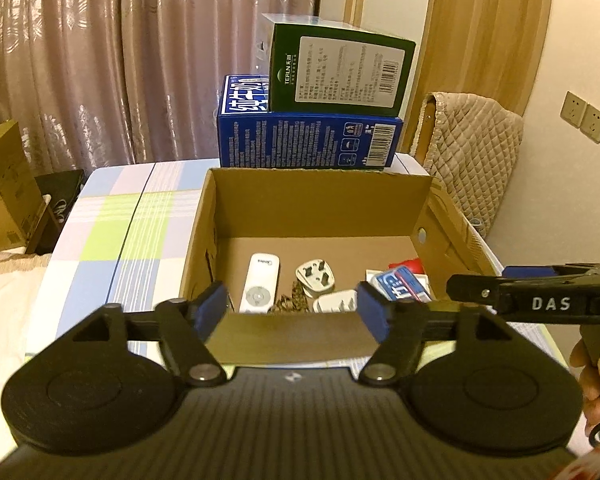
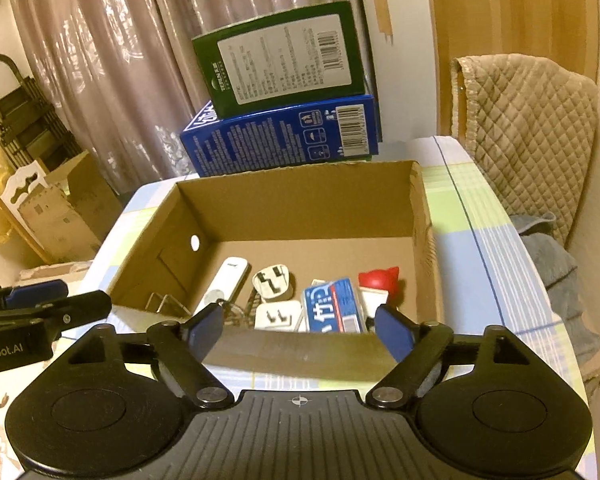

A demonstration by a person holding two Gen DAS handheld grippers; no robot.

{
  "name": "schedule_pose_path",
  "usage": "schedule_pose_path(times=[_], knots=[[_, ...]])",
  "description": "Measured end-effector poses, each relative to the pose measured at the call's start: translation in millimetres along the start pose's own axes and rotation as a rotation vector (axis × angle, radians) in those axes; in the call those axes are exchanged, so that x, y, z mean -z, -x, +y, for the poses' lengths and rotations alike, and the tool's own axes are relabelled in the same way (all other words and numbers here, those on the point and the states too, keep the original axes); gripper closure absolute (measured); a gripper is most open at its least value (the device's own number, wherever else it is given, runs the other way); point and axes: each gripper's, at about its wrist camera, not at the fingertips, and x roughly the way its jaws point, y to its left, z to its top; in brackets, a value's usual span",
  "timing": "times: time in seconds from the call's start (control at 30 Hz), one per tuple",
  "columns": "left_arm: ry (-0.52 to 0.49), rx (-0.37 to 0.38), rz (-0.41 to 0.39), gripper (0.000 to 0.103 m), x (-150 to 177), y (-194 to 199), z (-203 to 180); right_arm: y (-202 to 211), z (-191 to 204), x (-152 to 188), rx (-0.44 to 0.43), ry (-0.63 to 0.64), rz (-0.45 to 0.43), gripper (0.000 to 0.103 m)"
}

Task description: Organize rigid objects

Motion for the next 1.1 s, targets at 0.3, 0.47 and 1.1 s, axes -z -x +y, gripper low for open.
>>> schedule_pose_path(times=[0.3,0.47,1.1], knots=[[0.050,-0.041,-0.028,0.003,24.1,42.9,-4.9,55.1,1.0,25.2,0.027,-0.004,-0.013,0.018],[0.056,-0.049,-0.045,0.001,35.7,69.1,-10.1,84.6,3.6,41.2,0.042,0.022,-0.031,0.017],[0.045,-0.099,-0.069,0.001,76.6,150.6,-35.0,162.6,19.1,85.9,0.056,0.057,-0.059,0.017]])
